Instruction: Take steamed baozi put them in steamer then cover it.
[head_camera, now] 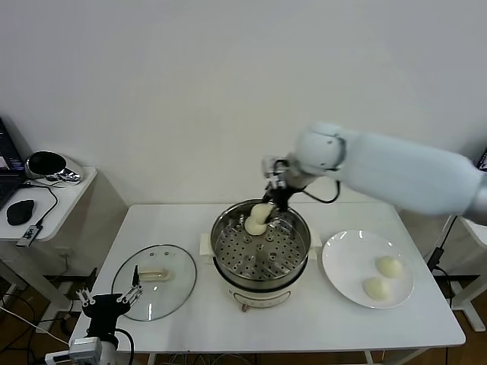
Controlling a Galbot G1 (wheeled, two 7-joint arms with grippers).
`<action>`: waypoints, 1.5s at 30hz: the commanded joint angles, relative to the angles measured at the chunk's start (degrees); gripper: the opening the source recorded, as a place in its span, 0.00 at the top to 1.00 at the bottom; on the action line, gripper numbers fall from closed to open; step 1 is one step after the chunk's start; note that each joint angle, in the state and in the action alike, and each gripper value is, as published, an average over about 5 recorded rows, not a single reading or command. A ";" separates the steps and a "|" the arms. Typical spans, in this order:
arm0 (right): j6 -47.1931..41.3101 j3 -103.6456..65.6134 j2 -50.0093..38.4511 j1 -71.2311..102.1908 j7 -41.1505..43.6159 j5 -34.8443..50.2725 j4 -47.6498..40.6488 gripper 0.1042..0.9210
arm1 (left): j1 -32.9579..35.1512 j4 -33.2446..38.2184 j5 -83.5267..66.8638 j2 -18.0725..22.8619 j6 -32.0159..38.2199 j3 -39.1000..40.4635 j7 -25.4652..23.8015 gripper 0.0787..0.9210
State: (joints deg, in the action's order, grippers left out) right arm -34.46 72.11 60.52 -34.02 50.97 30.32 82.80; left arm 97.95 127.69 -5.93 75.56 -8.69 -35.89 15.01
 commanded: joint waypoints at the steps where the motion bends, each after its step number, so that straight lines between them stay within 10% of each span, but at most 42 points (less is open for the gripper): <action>1: -6.42 1.85 10.73 4.40 -4.48 4.22 -3.00 0.50 | 0.01 0.21 0.14 0.29 -0.11 -0.33 -0.07 0.12; 18: -7.09 2.03 13.38 8.97 -6.80 0.68 -8.24 0.49 | 0.28 0.57 0.16 0.63 0.07 -0.22 0.00 0.12; 24: -6.62 0.37 10.97 5.92 -2.65 -0.72 -6.77 0.32 | 0.26 0.80 0.29 0.58 -0.06 -0.08 -0.15 0.12; 30: -2.47 0.73 -0.20 -4.97 8.30 -3.05 -0.35 0.14 | 0.18 0.94 0.26 0.21 -0.10 0.03 -0.15 0.12; 45: 18.10 4.96 -38.00 -6.63 22.87 -24.13 14.07 0.12 | 0.40 1.23 1.49 -0.76 -0.03 2.36 -0.19 0.12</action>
State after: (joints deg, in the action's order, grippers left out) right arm -27.76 75.73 43.95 -39.70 65.57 18.62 89.80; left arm 98.30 129.03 -4.90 74.76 -8.78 -34.29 14.82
